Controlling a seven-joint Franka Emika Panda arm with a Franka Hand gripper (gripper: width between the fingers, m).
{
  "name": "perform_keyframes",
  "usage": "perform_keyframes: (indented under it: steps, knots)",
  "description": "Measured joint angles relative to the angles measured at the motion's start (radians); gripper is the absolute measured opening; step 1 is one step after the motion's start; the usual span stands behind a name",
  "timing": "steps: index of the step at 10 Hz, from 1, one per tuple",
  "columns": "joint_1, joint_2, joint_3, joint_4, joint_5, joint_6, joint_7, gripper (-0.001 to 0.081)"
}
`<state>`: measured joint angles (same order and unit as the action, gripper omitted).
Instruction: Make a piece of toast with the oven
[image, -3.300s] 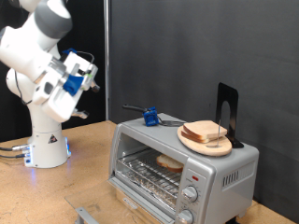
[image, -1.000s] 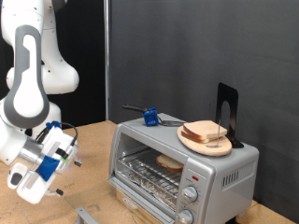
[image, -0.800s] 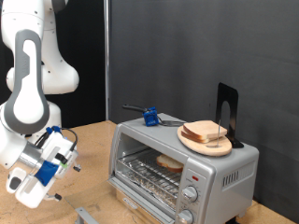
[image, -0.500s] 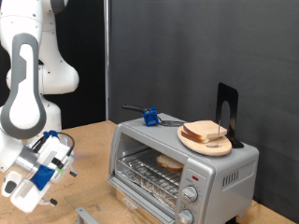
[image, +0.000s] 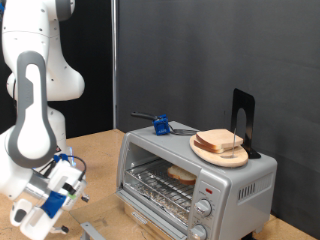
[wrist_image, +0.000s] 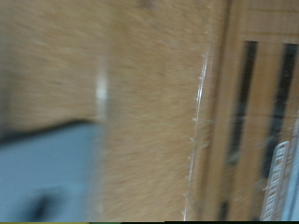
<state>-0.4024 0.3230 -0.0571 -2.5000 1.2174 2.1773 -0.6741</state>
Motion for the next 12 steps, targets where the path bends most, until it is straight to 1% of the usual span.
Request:
perform_keyframes:
  steps: [2, 3, 4, 7, 9, 10, 12]
  knots:
    - [0.019, 0.006, 0.042, 0.002, 0.006, -0.023, -0.003, 0.0809]
    - [0.020, -0.005, 0.049, 0.001, 0.003, -0.041, -0.006, 0.0809]
    - [0.015, -0.028, 0.045, -0.006, -0.006, -0.071, -0.006, 0.0809]
    - [-0.018, -0.122, 0.030, -0.030, -0.056, -0.191, 0.011, 0.0809]
    - [-0.034, -0.199, 0.025, -0.053, -0.070, -0.286, 0.040, 0.0809]
    - [-0.035, -0.239, 0.025, -0.071, -0.073, -0.324, 0.057, 0.0809]
    - [-0.030, -0.317, 0.038, -0.106, -0.069, -0.366, 0.087, 0.0809]
